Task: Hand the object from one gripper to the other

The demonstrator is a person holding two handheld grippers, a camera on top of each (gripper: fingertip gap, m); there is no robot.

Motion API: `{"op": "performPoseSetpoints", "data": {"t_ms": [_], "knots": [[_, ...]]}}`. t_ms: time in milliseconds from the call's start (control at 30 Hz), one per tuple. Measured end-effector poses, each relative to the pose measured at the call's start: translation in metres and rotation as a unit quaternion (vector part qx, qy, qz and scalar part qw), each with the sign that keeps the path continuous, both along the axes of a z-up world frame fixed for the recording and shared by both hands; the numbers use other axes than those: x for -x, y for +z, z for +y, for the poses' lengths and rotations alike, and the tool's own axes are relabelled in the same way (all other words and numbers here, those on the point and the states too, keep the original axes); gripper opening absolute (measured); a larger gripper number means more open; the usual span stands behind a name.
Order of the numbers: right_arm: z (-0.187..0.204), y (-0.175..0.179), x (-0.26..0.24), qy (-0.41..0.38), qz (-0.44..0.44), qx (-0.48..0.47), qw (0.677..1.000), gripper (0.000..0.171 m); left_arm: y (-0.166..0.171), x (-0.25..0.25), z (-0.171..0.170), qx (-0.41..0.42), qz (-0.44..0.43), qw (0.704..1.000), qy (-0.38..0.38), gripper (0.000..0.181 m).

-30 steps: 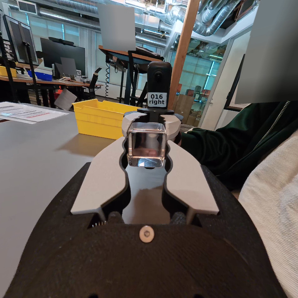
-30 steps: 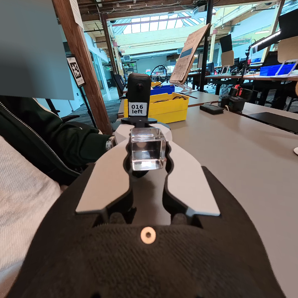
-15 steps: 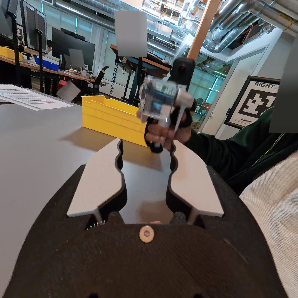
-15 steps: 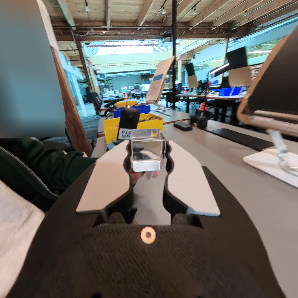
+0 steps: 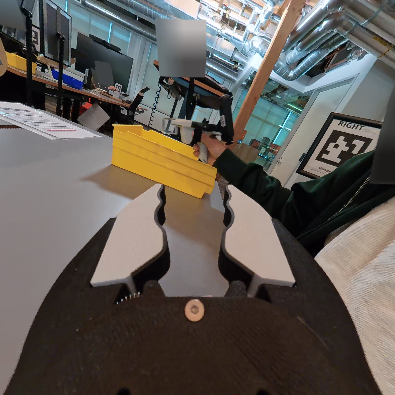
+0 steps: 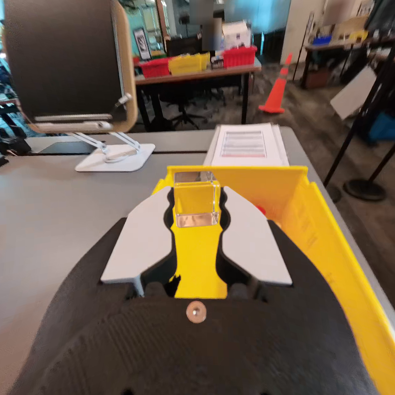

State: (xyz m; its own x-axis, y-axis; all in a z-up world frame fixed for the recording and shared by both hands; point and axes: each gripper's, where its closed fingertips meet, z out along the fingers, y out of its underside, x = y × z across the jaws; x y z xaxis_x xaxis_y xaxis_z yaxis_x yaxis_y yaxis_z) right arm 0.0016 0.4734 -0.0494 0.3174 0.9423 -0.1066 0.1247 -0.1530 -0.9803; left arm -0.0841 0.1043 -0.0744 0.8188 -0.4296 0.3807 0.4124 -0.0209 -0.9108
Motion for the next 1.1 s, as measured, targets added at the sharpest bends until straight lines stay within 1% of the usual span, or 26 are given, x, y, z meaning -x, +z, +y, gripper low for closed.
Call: {"op": "performPoseSetpoints", "data": {"t_ms": [100, 233, 367, 433, 567, 733, 900, 1100], "knots": [[0.016, -0.033, 0.011, -0.011, -0.051, 0.034, 0.998, 0.041, -0.002, -0.001, -0.004, 0.005, 0.001, 1.000, 0.003, 0.050], [0.030, -0.063, 0.029, -0.016, -0.102, 0.065, 0.992, 0.041, -0.004, 0.002, -0.012, 0.009, 0.002, 1.000, 0.021, 0.048], [0.040, -0.100, 0.038, -0.031, -0.189, 0.071, 0.979, 0.041, -0.004, 0.010, -0.023, 0.009, 0.003, 0.999, 0.049, 0.047], [0.042, -0.111, 0.041, -0.035, -0.212, 0.071, 0.974, 0.041, -0.003, 0.012, -0.029, 0.006, 0.001, 0.998, 0.059, 0.047], [0.045, -0.122, 0.046, -0.045, -0.241, 0.061, 0.967, 0.041, -0.003, 0.015, -0.036, 0.005, 0.001, 0.998, 0.070, 0.047], [0.044, -0.124, 0.046, -0.057, -0.265, 0.035, 0.962, 0.041, -0.003, 0.014, -0.038, 0.007, 0.005, 0.997, 0.071, 0.046], [0.039, -0.132, 0.036, -0.062, -0.301, 0.045, 0.951, 0.042, -0.002, 0.013, -0.036, 0.006, 0.005, 0.998, 0.066, 0.046], [0.034, -0.139, 0.027, -0.057, -0.310, 0.053, 0.947, 0.043, -0.002, 0.009, -0.030, 0.008, 0.006, 0.999, 0.053, 0.046]]}}
